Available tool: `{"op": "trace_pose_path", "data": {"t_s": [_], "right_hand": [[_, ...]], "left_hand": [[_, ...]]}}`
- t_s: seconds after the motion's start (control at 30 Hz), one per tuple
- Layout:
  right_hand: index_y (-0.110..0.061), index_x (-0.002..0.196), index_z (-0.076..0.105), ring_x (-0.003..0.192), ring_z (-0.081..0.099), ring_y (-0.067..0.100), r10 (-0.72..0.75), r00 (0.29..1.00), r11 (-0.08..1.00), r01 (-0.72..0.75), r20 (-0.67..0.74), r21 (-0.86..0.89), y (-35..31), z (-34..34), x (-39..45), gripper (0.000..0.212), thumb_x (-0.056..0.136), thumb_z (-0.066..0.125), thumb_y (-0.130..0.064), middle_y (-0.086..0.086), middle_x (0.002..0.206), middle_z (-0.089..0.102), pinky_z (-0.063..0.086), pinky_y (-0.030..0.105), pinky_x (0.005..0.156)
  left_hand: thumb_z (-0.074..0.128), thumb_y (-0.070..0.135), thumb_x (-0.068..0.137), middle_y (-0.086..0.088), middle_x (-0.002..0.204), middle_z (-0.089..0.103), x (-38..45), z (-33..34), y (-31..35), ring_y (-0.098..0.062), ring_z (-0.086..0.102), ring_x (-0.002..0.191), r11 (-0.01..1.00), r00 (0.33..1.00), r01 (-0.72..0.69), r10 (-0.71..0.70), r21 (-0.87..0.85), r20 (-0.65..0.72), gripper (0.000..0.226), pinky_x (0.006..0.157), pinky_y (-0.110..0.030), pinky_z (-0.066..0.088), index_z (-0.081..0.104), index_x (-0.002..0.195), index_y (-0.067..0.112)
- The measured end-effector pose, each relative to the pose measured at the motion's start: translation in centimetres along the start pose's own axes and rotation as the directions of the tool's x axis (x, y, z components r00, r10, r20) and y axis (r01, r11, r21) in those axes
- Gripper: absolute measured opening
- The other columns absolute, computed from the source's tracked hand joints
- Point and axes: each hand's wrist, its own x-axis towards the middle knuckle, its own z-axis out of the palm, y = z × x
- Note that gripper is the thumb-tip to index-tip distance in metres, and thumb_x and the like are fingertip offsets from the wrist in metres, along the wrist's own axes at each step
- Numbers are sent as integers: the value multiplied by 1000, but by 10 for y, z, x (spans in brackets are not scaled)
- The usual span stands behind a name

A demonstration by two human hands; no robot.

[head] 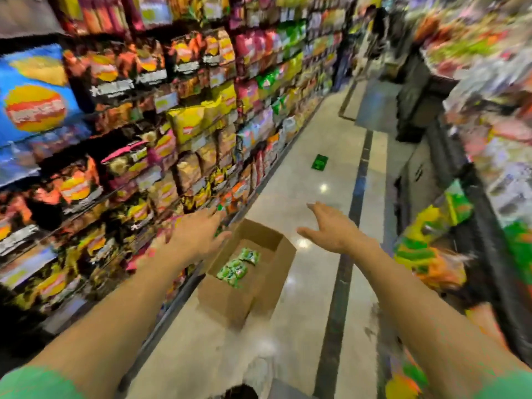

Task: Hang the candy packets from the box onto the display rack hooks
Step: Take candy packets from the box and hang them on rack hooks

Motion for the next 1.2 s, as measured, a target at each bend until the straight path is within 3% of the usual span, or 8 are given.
{"op": "trace_pose_path", "data": {"t_s": [0.17, 0.37, 0.63, 0.77, 0.9, 1.07, 1.2], "right_hand": [[-17, 162, 11, 156, 12, 28, 125, 990, 992, -124, 63, -22, 81, -8, 48, 86, 98, 44, -64, 9, 170, 9, 17, 43, 125], [-20, 163, 10, 156, 11, 29, 205, 977, 979, -206, 62, -1, 147, -27, 116, 87, 97, 44, -66, 8, 170, 6, 17, 46, 126], [-18, 162, 13, 156, 13, 30, 92, 990, 995, -87, 105, -52, 192, -26, 247, 83, 99, 41, -65, 10, 169, 12, 16, 44, 126], [-20, 162, 11, 156, 12, 31, -35, 983, 992, 55, 182, -111, 200, -18, 336, 83, 99, 38, -66, 9, 170, 9, 14, 45, 127], [-20, 162, 10, 156, 10, 32, -230, 929, 945, 284, 288, -161, 187, -11, 429, 83, 99, 36, -67, 10, 170, 7, 14, 47, 127], [-14, 161, 16, 155, 15, 28, -475, 791, 816, 560, 386, -142, 152, -10, 515, 83, 99, 40, -65, 8, 169, 13, 20, 43, 124], [-14, 157, 28, 151, 27, 32, -581, 677, 718, 688, 452, -107, 121, 6, 553, 82, 97, 41, -67, 11, 166, 24, 28, 44, 121]], "left_hand": [[37, 61, 103, -9, 167, 26, 123, 15, 31, -28, 34, 150, 992, 992, -124, 124, 0, 5, 73, 118, -43, 37, 26, 160, 17], [36, 60, 102, -9, 168, 23, 241, 16, 54, -29, 33, 150, 984, 981, -180, 179, 11, 76, 73, 117, -45, 37, 21, 160, 19], [36, 65, 100, -2, 170, 19, 344, 31, 57, -24, 24, 154, 996, 995, -52, 58, -74, 81, 78, 122, -50, 29, 14, 163, 24], [38, 62, 102, -5, 170, 17, 368, 43, 45, -26, 24, 154, 987, 985, 136, -124, -91, 122, 78, 124, -48, 25, 12, 163, 22], [34, 64, 102, -8, 169, 20, 373, 62, 30, -28, 26, 154, 903, 907, 411, -391, -128, 156, 77, 122, -49, 29, 18, 162, 19], [32, 67, 100, -7, 170, 18, 350, 79, 28, -28, 24, 154, 709, 718, 689, -641, -150, 270, 80, 123, -50, 28, 17, 163, 19], [35, 64, 102, -6, 171, 13, 330, 88, 37, -27, 21, 155, 541, 568, 821, -748, -181, 343, 78, 123, -51, 25, 11, 163, 23]]}}
